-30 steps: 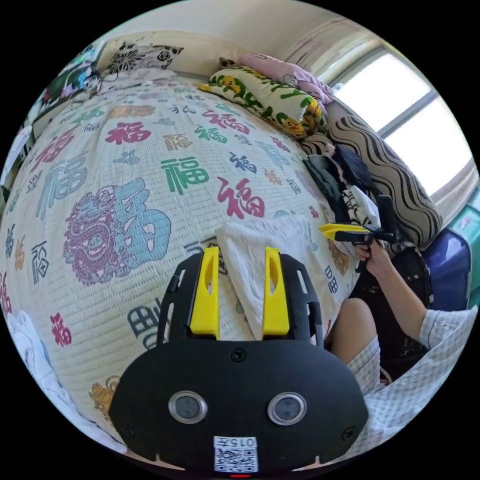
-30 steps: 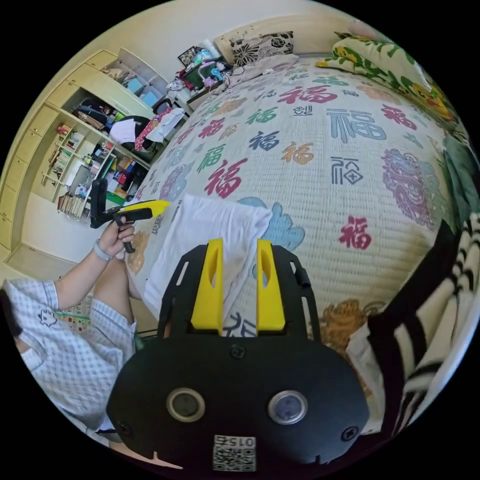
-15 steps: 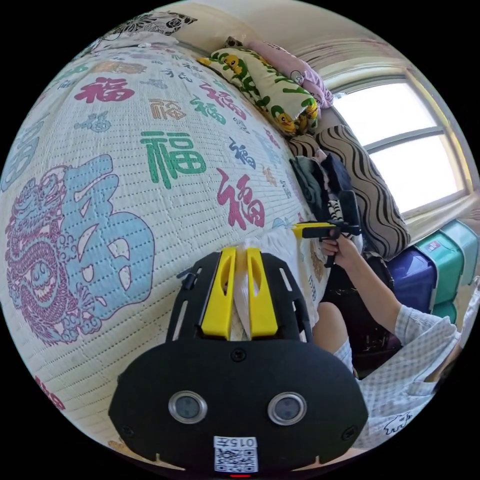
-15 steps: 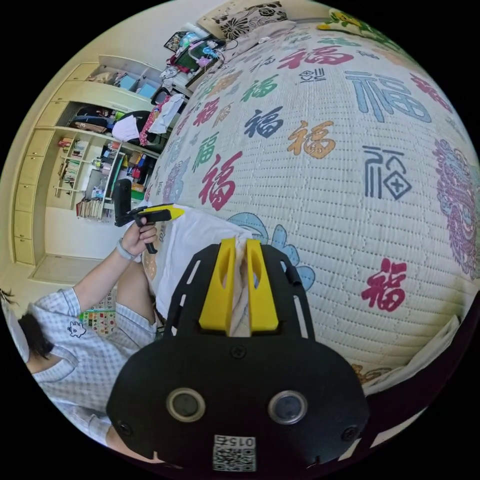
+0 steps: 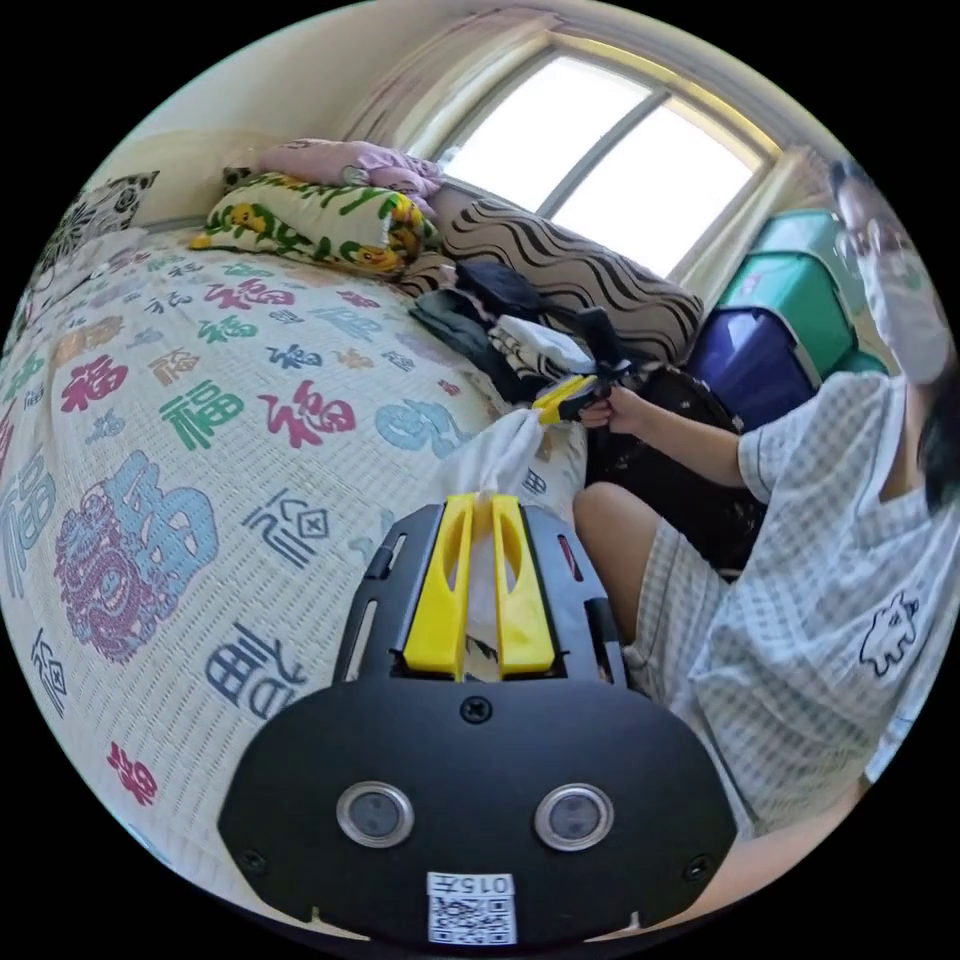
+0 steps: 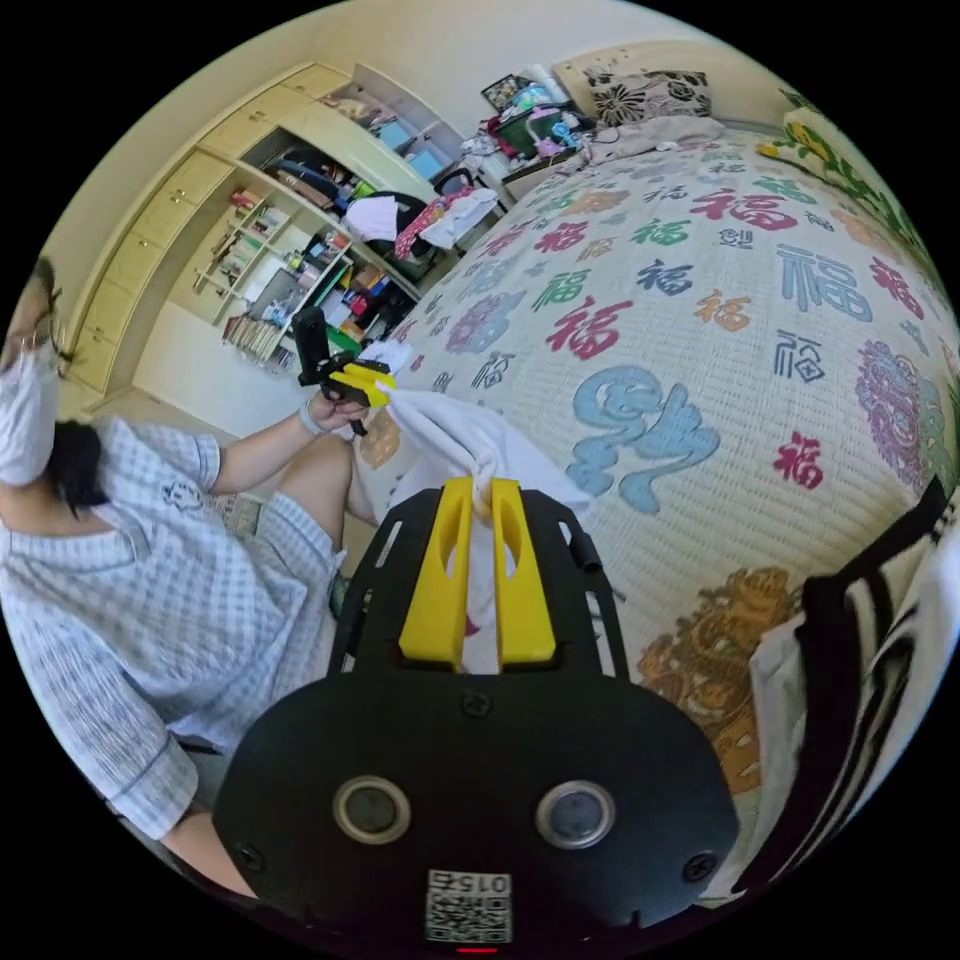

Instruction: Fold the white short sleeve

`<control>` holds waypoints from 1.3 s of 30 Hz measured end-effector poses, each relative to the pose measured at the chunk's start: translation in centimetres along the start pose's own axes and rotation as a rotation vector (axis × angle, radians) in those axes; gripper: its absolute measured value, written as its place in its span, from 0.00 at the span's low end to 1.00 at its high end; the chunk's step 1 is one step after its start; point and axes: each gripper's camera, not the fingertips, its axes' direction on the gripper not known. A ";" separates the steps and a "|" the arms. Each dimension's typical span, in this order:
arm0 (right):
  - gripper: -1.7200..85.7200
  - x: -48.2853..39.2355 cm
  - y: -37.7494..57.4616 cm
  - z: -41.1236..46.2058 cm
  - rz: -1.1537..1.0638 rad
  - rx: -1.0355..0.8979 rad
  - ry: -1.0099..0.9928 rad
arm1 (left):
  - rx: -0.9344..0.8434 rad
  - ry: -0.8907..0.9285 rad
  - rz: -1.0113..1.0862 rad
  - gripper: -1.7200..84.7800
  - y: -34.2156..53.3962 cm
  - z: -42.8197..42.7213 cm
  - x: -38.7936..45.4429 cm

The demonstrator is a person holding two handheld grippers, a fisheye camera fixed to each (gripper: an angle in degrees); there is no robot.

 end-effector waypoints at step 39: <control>0.12 2.1 14.1 -2.6 0.312 0.021 -0.113 | -0.047 -0.082 -0.392 0.15 13.2 3.2 -4.8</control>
